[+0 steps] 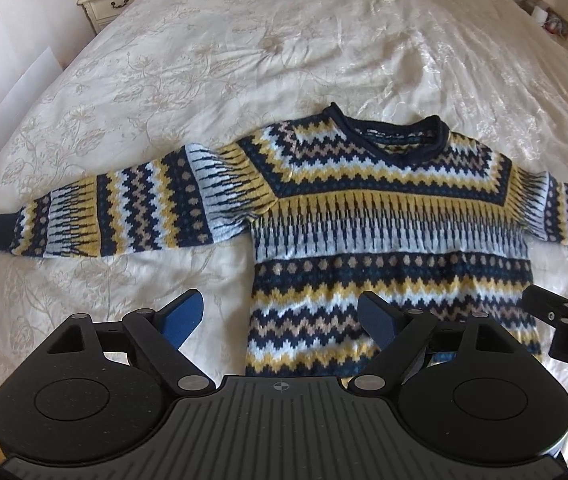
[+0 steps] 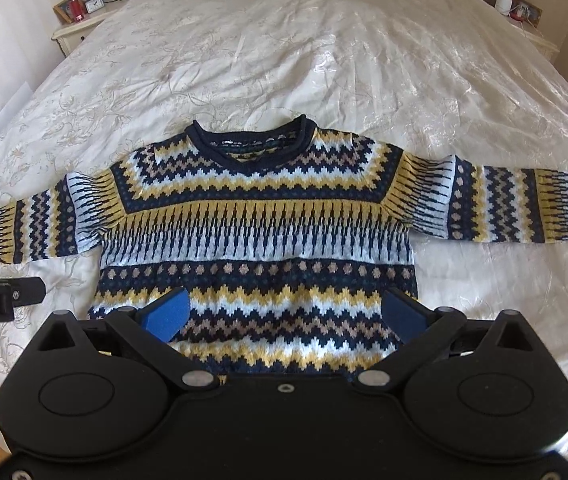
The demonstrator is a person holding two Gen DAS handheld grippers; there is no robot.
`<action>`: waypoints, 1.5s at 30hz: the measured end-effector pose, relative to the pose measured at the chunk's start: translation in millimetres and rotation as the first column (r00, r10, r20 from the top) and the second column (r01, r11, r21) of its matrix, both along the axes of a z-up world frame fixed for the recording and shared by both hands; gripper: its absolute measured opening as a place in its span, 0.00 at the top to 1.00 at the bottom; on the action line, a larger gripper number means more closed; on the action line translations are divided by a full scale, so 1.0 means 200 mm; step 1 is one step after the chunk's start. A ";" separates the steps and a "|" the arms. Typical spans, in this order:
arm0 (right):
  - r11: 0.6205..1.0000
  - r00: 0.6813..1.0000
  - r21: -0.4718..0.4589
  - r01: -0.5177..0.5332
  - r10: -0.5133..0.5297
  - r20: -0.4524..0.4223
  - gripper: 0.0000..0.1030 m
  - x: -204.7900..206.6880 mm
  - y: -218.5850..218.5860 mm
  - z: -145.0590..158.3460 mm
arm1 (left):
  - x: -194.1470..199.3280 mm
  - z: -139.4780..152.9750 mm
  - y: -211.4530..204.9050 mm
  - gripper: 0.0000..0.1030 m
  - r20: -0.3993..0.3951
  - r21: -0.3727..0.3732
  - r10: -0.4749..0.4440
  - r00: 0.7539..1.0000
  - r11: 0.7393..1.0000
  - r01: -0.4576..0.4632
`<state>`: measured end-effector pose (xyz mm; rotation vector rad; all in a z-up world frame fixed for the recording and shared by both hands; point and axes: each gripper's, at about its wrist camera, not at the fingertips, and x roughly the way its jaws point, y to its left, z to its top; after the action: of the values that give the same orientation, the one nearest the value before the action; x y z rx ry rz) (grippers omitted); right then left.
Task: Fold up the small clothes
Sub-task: 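Move the right gripper to the sweater's sleeve cuff and grasp it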
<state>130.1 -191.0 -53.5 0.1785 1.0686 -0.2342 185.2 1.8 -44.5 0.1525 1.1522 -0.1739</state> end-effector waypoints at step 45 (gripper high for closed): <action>0.928 0.927 0.006 0.374 -0.374 0.037 0.04 -0.31 -2.49 -0.25 | -0.26 -0.13 -0.59 0.28 0.006 -0.037 0.221 0.975 0.975 -0.221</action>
<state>68.1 -688.9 -103.6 0.3853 0.9909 -0.5740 133.4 -116.1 -70.0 -0.0078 1.1468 0.0031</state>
